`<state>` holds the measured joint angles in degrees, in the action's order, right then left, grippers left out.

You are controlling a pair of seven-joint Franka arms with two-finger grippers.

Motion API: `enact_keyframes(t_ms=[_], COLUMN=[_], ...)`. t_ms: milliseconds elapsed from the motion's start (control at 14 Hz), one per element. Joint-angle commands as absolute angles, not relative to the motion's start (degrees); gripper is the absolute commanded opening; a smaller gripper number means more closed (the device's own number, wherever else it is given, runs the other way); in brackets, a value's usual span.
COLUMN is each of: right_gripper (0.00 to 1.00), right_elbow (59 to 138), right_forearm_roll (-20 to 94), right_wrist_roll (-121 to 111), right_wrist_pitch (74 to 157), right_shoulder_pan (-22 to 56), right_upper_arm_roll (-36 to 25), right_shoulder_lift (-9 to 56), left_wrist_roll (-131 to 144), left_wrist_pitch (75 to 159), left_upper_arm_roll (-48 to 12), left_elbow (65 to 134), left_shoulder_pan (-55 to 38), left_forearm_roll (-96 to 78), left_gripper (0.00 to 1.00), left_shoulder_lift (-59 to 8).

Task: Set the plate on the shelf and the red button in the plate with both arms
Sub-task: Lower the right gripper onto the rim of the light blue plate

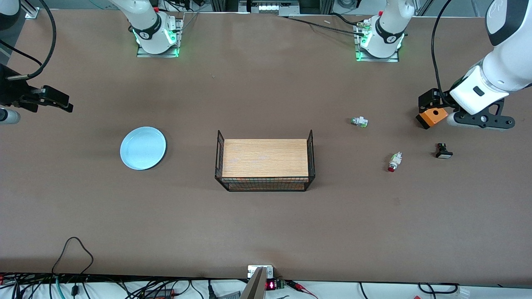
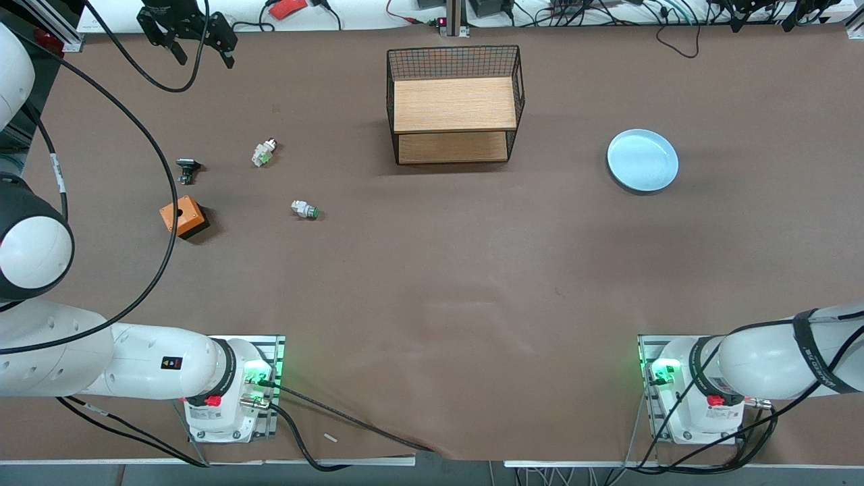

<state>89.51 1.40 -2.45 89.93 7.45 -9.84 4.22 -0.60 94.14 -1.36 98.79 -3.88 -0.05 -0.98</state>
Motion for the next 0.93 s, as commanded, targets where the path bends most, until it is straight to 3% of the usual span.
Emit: enact_keyframes(t_ms=[0, 500, 857], right_gripper=[1.0, 1.0, 1.0], right_elbow=[90.08, 89.82, 90.09], right_forearm_roll=[0.97, 0.79, 0.53], right_wrist_roll=[-2.64, -2.46, -2.11], right_wrist_pitch=[89.65, 90.09, 95.09], right_shoulder_pan=[7.47, 7.73, 7.73], right_upper_arm_roll=[-9.67, -9.49, -9.58], right_shoulder_lift=[3.52, 5.53, 14.92], left_wrist_roll=[-0.18, -0.18, -0.26], left_wrist_pitch=[93.08, 93.08, 92.99], left_upper_arm_roll=[-1.14, -1.05, -1.05], left_elbow=[98.26, 98.35, 98.35], left_shoulder_pan=[-4.31, -4.22, -4.22], left_forearm_roll=[-0.53, -0.61, -0.62], left_gripper=[1.0, 1.0, 1.0], left_shoulder_lift=[-0.35, -0.35, -0.35])
